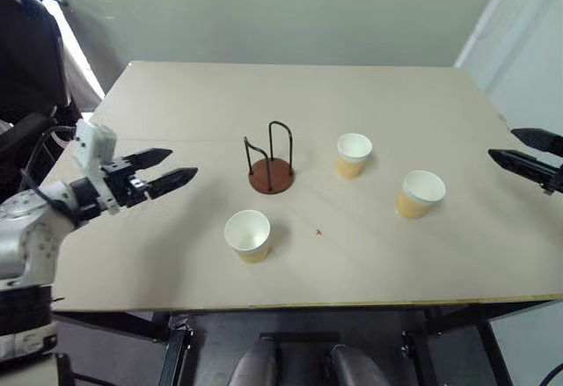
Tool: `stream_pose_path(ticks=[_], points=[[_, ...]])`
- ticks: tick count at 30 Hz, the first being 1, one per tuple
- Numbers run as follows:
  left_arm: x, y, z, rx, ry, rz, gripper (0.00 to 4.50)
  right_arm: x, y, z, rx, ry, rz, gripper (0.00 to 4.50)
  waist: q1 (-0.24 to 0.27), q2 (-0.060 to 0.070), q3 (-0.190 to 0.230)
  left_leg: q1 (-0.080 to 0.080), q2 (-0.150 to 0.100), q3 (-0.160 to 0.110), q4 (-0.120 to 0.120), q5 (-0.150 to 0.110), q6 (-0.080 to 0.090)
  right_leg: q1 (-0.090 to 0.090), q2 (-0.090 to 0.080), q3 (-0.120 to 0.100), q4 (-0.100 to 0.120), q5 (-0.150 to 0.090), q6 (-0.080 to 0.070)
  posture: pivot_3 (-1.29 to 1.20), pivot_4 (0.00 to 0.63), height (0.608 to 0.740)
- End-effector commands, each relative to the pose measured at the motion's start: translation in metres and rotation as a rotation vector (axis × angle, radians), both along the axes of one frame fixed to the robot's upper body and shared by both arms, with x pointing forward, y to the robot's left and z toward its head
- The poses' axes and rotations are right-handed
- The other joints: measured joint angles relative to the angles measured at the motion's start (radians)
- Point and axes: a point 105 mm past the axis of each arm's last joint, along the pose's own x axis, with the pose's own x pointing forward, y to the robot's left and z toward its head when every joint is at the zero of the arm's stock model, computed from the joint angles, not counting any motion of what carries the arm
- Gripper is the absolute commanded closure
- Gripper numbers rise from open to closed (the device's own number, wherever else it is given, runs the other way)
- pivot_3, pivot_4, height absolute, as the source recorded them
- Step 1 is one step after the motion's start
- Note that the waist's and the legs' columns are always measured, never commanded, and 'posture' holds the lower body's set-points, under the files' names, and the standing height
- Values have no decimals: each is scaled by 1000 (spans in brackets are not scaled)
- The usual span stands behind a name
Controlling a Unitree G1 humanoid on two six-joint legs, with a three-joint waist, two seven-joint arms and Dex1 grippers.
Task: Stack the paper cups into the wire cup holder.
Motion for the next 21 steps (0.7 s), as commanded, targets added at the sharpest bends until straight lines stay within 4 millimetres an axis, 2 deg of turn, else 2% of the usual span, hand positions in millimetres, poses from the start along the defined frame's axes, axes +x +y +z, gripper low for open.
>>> stream_pose_path(ticks=[1, 6, 10, 12, 15, 18, 20, 21], points=[[-20, -8, 17, 44, -2, -120, 21, -12, 8, 21, -34, -51, 68, 0, 0, 1, 0, 0, 0, 0, 0, 0, 0, 0, 0, 0, 0, 0, 0, 0, 150, 740], [-18, 2, 19, 135, -14, -102, 21, -14, 14, 19, -60, -29, 105, 0, 0, 1, 0, 1, 1, 0, 0, 0, -1, 0, 0, 0, 2, -3, -4, 0, 150, 740], [-12, 4, 25, 161, -78, -68, 21, -6, 21, 25, -105, -71, 99, 0, -2, 1, 0, 1, 1, 0, 1, 0, -1, -1, 0, 0, 2, -3, -5, 0, 150, 740], [-7, 5, 30, 164, -126, -35, 21, 0, 43, 38, -134, -133, 145, 0, -4, 2, 0, 1, 1, 1, 1, 0, -1, -1, 0, 0, 3, -3, -5, 0, 150, 740], [-5, 4, 33, 163, -150, -24, 21, -3, 86, 61, -119, -217, 285, 0, -13, 2, 0, 1, 2, 1, 1, 0, 0, -4, 0, 0, 7, -3, -4, 0, 150, 740], [-3, -5, 32, 160, -170, -35, 21, 2, 105, 64, -149, -235, 315, 0, -13, 1, 0, 1, 5, 2, 0, 0, -1, -4, 4, 0, 7, -3, -5, 0, 150, 740], [1, -9, 29, 161, -173, -25, 21, 4, 108, 62, -159, -228, 316, 0, -10, 1, 0, 1, 7, 2, 0, -1, -2, -4, 5, 0, 6, -3, -5, 0, 150, 740], [11, -8, 23, 197, -177, 26, 21, 3, 107, 61, -160, -224, 317, 0, -5, 1, 0, 0, 7, 2, 0, -1, -2, -4, 6, 0, 5, -3, -5, 0, 150, 740]])
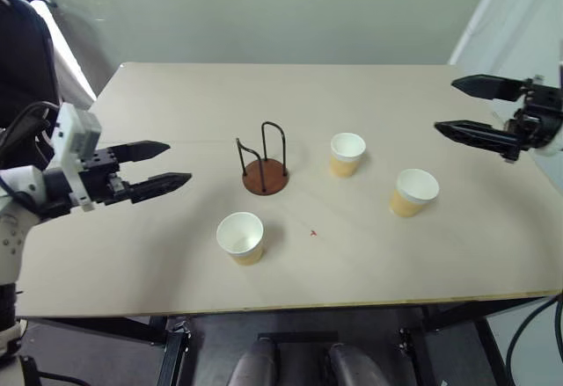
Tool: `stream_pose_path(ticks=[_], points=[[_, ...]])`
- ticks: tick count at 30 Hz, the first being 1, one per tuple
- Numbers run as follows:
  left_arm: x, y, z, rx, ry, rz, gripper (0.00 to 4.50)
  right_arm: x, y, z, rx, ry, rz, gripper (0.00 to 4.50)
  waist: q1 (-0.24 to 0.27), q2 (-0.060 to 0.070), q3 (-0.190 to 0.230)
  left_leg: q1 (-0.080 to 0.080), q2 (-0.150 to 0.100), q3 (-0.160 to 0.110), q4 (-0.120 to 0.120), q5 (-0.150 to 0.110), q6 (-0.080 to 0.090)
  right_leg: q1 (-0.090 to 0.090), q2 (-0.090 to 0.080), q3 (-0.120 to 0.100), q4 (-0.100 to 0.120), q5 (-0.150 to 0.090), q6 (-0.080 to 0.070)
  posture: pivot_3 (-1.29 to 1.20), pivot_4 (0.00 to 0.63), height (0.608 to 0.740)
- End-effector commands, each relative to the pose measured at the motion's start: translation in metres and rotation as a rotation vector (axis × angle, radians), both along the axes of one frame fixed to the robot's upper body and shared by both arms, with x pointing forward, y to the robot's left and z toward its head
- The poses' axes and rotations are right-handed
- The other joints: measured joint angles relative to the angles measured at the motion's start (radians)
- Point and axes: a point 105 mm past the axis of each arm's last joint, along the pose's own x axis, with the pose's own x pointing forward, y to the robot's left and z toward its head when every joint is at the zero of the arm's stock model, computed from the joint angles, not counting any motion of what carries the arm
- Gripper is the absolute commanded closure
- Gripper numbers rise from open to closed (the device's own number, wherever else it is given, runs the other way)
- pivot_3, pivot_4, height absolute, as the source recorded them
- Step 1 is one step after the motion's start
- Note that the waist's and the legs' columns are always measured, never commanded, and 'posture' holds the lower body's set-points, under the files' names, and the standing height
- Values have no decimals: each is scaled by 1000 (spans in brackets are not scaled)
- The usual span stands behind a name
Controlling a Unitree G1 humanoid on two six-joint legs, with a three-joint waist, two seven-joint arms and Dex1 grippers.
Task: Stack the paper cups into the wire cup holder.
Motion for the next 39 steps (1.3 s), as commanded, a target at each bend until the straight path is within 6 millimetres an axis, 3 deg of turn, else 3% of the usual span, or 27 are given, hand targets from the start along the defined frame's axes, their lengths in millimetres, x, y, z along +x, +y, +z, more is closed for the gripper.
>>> stream_pose_path(ticks=[1, 4, 6, 11, 22, 31, 37, 39], points=[[22, -6, 1, 83, -89, 102, 21, -1, -1, 3, -17, -18, -14, 0, 9, 1, 0, 0, 0, 0, 0, 0, 0, 0, 0, 0, 0, 0, 0, 0, 150, 740], [46, -26, -1, 55, -115, 173, 21, 3, -10, 2, -27, -24, -61, 0, 25, 0, 1, 0, 0, 0, 1, 1, 1, 1, 0, 0, -1, 0, 0, 0, 150, 740], [46, -50, -9, 65, -78, 110, 21, 2, -10, 2, -26, -26, -62, 0, 23, 0, 1, 0, 0, 0, 2, 1, 1, 1, 0, 0, -1, 2, 0, 0, 150, 740], [41, -86, -24, 84, 4, 12, 21, -1, -12, 3, -26, -33, -77, 0, 11, -1, 1, 0, 0, 0, 1, 2, -1, 1, 0, 1, -3, 4, 1, 0, 150, 740], [57, -97, -43, 136, 61, 76, 21, -10, -18, 4, -30, -43, -113, 0, 11, -1, 1, 1, 4, 0, 1, 4, -4, 3, 4, 1, -3, 5, 1, 0, 150, 740], [89, -124, -49, 116, 34, 127, 21, -13, -20, 4, -34, -49, -132, 0, 16, -1, 1, 1, 4, 1, 2, 5, -3, 4, 4, 1, -4, 6, 3, 0, 150, 740], [90, -133, -55, 124, 47, 87, 21, -14, -21, 3, -39, -49, -142, 0, 16, -1, 2, 1, 4, 2, 2, 5, -3, 4, 4, 2, -5, 5, 4, 0, 150, 740], [92, -133, -55, 121, 46, 90, 378, -14, -22, 2, -43, -48, -148, 0, 16, -1, 2, 1, 4, 2, 2, 5, -3, 4, 4, 2, -5, 5, 4, 0, 150, 740]])
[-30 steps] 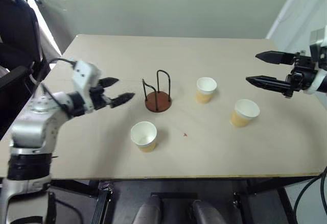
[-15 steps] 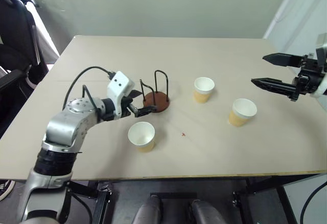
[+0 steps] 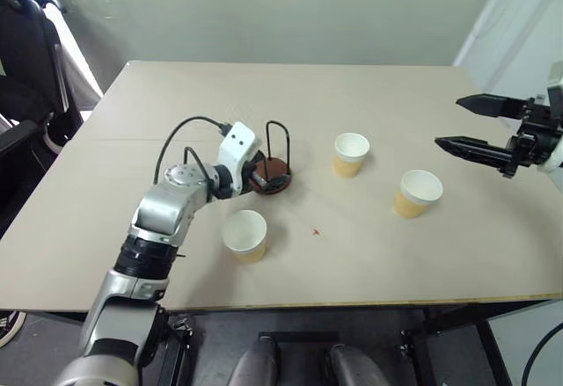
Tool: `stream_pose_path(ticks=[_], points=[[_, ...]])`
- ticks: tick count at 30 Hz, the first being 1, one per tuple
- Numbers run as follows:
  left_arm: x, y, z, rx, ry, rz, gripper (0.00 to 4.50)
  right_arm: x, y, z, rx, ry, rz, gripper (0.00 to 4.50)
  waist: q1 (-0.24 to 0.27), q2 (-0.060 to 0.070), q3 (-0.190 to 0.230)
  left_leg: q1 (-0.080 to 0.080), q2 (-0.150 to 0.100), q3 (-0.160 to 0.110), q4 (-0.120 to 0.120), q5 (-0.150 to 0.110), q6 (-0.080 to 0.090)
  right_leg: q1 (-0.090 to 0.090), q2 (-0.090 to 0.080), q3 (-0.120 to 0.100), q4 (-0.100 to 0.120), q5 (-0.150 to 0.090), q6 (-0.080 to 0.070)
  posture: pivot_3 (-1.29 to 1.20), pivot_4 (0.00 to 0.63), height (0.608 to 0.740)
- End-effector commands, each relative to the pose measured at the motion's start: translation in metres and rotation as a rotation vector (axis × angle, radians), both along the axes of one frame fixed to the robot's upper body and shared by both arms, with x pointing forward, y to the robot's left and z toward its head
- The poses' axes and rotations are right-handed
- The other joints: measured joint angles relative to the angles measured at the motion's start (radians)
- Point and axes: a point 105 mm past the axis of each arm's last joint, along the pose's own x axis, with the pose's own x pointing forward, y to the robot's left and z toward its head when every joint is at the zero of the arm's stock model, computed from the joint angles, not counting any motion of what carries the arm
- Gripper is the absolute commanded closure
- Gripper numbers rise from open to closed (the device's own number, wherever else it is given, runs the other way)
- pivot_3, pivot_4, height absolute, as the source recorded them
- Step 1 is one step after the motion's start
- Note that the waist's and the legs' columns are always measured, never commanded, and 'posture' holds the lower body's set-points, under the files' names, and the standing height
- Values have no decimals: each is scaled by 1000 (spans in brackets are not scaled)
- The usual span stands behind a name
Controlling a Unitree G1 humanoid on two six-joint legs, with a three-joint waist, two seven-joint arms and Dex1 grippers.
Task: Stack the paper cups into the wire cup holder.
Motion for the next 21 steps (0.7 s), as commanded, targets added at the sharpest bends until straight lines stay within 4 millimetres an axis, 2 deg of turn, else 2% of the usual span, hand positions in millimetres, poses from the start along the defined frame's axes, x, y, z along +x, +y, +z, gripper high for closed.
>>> stream_pose_path(ticks=[1, 11, 12, 18, 21], points=[[4, -2, 16, 0, -62, -9, 561, -10, -4, 18, -15, -79, -18, 0, 0, 0, 0, 0, 0, 0, 0, 0, 0, 0, 0, 0, 0, 0, 0, 0, 150, 740], [8, 1, 18, 19, -84, 6, 4214, -12, -6, 18, -16, -79, -24, 0, 1, 0, 0, 0, 0, 0, 1, 0, 1, 1, 0, 0, 0, 1, 1, 0, 150, 740], [8, 1, 18, 18, -85, 6, 4470, -12, -6, 18, -16, -79, -24, 0, 1, 0, 0, 0, 0, 0, 1, 0, 1, 1, 0, 0, 0, 1, 1, 0, 150, 740], [5, -1, 23, 6, -98, -18, 4490, -13, -6, 18, -18, -79, -20, 0, 1, 0, 0, 0, 0, 1, 1, 0, 1, 1, 0, 0, 0, 1, 2, 0, 150, 740], [-3, -2, 42, -7, -123, -82, 4490, -12, -7, 18, -19, -78, -20, 0, 1, 0, 0, 0, 0, 1, 1, 0, 1, 1, 0, 0, 0, 1, 2, 0, 150, 740]])
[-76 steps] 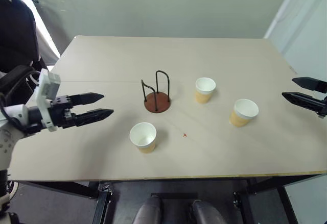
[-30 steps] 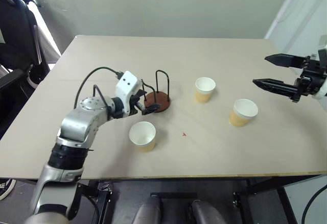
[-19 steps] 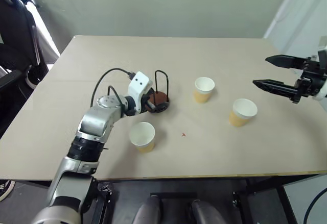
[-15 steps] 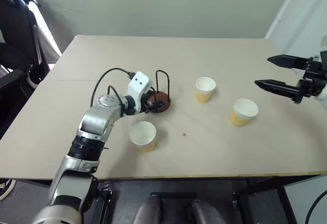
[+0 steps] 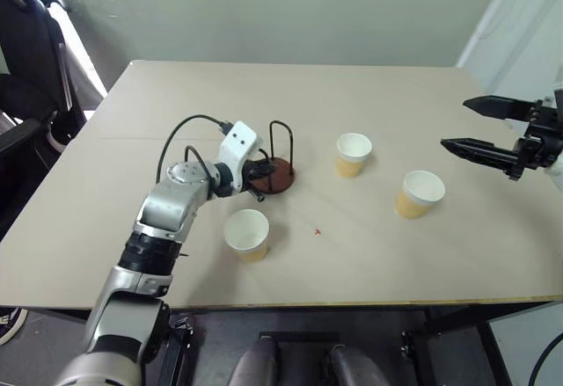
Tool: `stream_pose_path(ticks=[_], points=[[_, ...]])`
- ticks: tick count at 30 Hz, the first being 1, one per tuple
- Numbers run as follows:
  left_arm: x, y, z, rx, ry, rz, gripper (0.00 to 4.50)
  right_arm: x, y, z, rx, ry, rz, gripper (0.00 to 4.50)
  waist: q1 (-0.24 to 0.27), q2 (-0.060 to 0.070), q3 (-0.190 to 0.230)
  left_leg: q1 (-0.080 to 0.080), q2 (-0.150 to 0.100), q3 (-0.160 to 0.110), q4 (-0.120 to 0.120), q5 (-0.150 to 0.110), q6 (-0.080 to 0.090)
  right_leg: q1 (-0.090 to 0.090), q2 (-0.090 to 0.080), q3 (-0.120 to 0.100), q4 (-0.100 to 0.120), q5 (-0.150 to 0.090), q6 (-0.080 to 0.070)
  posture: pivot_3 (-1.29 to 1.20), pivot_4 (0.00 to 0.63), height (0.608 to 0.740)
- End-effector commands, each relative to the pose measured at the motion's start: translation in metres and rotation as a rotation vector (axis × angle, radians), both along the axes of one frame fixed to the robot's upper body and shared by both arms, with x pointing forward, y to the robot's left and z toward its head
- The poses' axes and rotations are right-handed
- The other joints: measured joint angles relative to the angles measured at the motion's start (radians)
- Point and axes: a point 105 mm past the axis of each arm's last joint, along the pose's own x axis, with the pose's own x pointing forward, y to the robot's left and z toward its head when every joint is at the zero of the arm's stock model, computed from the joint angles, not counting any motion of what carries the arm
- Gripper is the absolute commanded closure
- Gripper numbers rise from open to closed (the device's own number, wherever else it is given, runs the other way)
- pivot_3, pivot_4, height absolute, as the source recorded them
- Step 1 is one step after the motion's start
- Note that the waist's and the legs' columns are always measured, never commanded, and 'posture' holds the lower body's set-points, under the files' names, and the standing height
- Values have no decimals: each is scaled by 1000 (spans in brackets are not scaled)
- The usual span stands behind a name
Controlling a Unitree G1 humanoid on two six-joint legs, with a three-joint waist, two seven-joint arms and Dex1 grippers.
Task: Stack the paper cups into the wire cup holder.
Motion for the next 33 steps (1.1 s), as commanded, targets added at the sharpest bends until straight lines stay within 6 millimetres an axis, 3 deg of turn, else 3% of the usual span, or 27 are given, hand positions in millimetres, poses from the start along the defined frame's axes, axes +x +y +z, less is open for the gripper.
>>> stream_pose_path(ticks=[1, 5, 10, 15, 33], points=[[-12, -6, 48, -29, -113, -110, 4490, -9, -1, 18, -16, -76, 1, 0, 0, -1, 0, 0, 0, 0, 0, 0, 0, 0, 0, 0, 0, 0, 0, 0, 150, 740], [-38, -20, 70, -12, -115, -268, 4490, -8, -4, 18, -20, -78, -7, 0, 1, -1, 1, -1, 0, 0, 0, 0, 0, 0, 0, 0, 0, 0, 0, 0, 150, 740], [-67, -39, 75, 42, -96, -403, 4490, -6, -4, 18, -21, -79, -9, 0, 2, -1, 1, 0, 0, 0, 1, 0, 1, 1, 0, 0, -1, 0, 0, 0, 150, 740], [-89, -52, 56, 98, -47, -483, 4490, -6, -5, 18, -22, -78, -12, 0, 1, -1, 1, 1, 0, 0, 1, 0, 1, 1, 0, 0, -1, 0, 0, 0, 150, 740], [-110, -74, 9, 116, 100, -520, 4490, -8, -4, 17, -39, -63, -10, 0, 1, -1, 1, 1, 0, 1, 1, 0, 1, 2, 0, 0, 0, 0, 0, 0, 150, 740]])
